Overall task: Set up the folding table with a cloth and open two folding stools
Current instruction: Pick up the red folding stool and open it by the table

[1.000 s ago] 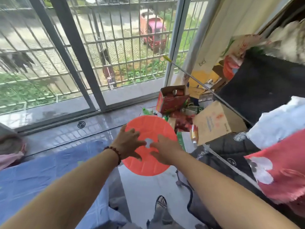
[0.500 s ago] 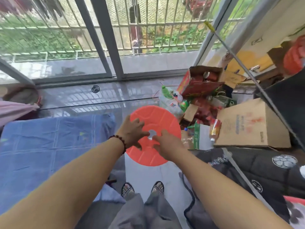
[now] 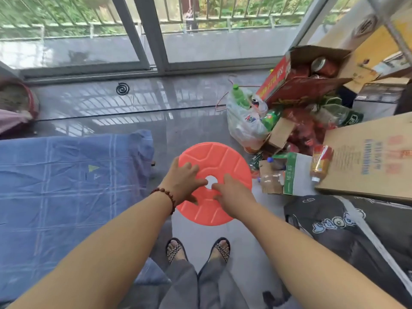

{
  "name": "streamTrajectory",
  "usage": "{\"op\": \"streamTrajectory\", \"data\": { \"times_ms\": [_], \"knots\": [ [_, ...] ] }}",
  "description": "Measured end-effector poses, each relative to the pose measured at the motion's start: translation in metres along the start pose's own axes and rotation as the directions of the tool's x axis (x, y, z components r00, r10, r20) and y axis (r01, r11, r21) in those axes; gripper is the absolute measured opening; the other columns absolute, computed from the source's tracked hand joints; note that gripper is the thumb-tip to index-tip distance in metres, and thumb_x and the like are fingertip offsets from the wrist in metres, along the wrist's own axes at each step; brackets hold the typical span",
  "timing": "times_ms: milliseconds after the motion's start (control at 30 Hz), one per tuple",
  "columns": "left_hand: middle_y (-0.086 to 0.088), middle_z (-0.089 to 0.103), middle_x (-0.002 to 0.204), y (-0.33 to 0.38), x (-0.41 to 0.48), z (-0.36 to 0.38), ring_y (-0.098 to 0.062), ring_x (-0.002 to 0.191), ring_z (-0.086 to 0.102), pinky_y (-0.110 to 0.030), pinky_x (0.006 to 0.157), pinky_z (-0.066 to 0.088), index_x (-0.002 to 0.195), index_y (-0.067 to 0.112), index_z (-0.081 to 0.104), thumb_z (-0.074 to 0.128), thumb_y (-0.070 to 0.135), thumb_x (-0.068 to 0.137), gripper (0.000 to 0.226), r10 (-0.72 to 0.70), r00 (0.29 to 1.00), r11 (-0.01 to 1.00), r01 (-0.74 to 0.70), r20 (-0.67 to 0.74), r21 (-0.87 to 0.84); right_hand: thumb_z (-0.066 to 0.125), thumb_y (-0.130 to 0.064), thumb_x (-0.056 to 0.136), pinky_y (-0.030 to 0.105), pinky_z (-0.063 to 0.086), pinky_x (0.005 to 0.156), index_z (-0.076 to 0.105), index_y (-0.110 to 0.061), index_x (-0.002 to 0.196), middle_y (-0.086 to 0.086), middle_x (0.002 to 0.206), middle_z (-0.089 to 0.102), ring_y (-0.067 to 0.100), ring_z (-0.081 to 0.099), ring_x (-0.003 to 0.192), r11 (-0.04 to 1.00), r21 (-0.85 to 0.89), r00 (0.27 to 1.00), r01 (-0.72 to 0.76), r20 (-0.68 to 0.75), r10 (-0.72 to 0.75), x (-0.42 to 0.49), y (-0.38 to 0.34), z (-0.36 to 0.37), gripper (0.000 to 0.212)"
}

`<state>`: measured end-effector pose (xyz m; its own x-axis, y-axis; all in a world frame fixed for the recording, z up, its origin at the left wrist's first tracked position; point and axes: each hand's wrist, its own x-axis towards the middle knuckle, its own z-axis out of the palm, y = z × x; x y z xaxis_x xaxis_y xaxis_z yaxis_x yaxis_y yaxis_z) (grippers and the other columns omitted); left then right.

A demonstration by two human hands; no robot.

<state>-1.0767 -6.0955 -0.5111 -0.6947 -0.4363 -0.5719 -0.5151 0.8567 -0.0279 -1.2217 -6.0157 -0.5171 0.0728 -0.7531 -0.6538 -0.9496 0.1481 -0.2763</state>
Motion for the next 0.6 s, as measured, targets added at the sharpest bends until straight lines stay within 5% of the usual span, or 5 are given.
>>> {"op": "streamTrajectory", "data": {
  "times_ms": [600],
  "knots": [
    [-0.008, 0.031, 0.137, 0.023, 0.118, 0.217, -0.028, 0.124, 0.034, -0.061, 0.107, 0.017, 0.141, 0.041, 0.025, 0.051, 0.061, 0.084, 0.065, -0.13, 0.99, 0.983, 0.136, 0.057, -0.12, 0.042, -0.025, 0.098, 0.04, 0.043, 0.087, 0.053, -0.017, 0.128, 0.014, 0.123, 0.039, 0.034, 0.051, 0.11, 0.995, -0.095, 0.99, 0.021, 0.144, -0.007, 0.168, 0.063, 0.17, 0.033]
  ]
}}
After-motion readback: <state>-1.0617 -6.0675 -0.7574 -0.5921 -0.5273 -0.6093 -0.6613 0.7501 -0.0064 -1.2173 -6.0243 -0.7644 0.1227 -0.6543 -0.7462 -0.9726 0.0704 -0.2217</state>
